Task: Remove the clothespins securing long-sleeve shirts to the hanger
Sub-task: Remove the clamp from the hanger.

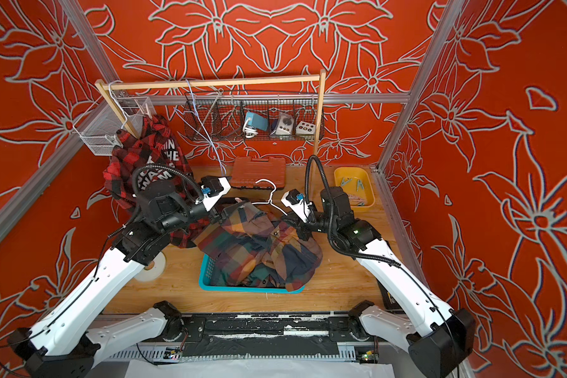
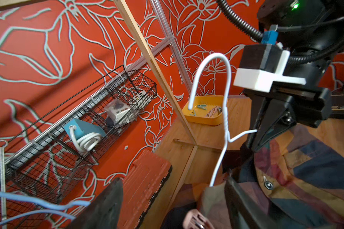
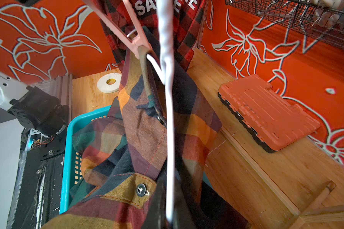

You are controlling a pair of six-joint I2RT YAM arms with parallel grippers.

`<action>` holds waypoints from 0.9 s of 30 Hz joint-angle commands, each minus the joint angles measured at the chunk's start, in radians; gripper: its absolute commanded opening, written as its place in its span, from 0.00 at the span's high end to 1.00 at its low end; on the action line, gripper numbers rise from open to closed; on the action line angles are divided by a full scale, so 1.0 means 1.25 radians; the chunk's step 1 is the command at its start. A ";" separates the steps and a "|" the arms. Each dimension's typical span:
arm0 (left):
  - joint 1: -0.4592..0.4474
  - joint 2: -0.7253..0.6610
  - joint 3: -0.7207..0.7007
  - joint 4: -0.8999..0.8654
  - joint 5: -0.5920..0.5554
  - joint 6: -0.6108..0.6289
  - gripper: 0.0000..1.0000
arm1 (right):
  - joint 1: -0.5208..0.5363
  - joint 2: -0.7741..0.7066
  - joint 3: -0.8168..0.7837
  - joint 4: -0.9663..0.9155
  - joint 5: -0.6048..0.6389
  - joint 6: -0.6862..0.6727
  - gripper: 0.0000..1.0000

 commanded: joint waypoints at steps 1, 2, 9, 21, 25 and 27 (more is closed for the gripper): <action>0.019 0.016 0.022 -0.082 0.021 0.065 0.25 | -0.004 -0.010 -0.009 0.001 -0.029 -0.033 1.00; 0.032 0.018 0.018 -0.082 0.051 0.060 0.25 | -0.006 -0.012 -0.010 0.003 -0.034 -0.034 1.00; 0.146 0.008 -0.021 -0.049 0.304 -0.001 0.28 | -0.030 -0.013 -0.018 0.032 -0.104 -0.016 1.00; 0.198 -0.018 -0.081 0.022 0.444 -0.039 0.29 | -0.061 -0.004 -0.021 0.062 -0.166 -0.001 1.00; 0.227 -0.024 -0.075 0.053 0.442 -0.058 0.29 | -0.101 0.002 -0.037 0.109 -0.210 0.040 1.00; 0.237 -0.029 -0.079 0.078 0.435 -0.068 0.28 | -0.113 0.006 -0.037 0.112 -0.214 0.045 1.00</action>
